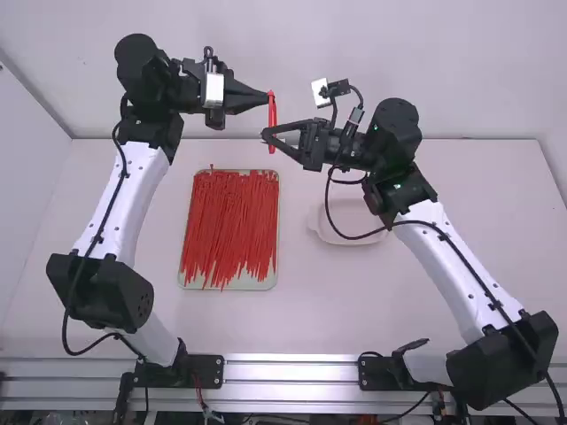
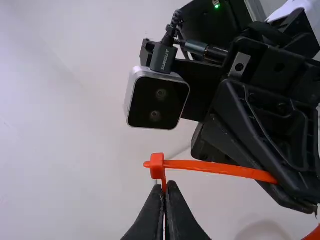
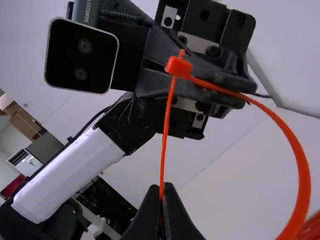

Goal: Fasten the cable tie

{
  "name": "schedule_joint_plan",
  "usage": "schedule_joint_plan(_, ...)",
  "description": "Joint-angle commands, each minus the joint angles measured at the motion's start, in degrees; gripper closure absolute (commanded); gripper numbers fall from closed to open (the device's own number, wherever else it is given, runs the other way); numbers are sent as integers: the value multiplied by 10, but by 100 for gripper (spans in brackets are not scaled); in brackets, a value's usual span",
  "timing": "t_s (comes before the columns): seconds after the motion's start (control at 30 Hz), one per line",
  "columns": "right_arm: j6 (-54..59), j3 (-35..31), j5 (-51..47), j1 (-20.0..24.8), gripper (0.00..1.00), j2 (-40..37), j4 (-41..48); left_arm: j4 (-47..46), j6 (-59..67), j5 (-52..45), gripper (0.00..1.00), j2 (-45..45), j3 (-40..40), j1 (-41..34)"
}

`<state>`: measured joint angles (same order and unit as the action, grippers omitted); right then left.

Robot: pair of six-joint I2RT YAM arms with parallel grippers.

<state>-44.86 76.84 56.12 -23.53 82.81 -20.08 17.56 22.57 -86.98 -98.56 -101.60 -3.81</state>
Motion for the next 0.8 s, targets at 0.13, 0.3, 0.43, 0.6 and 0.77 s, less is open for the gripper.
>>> schedule_joint_plan(0.13, -17, -3, -23, 0, 100, -7, -23, -9, 9, -7, 98, 3, 0, -5)
schedule_joint_plan(0.3, -25, -3, -26, 10, 100, -7, -25, -11, 9, -7, 98, 3, 0, -7)
schedule_joint_plan(0.43, -29, -3, -26, 11, 100, -7, -56, -20, 9, -11, 98, 3, 0, -7)
schedule_joint_plan(0.6, -29, -3, -47, 12, 100, -7, -55, -23, 13, -26, 98, 3, 1, -7)
schedule_joint_plan(0.77, -29, -3, -51, 15, 100, -7, -56, -22, 13, -27, 98, 3, 1, -7)
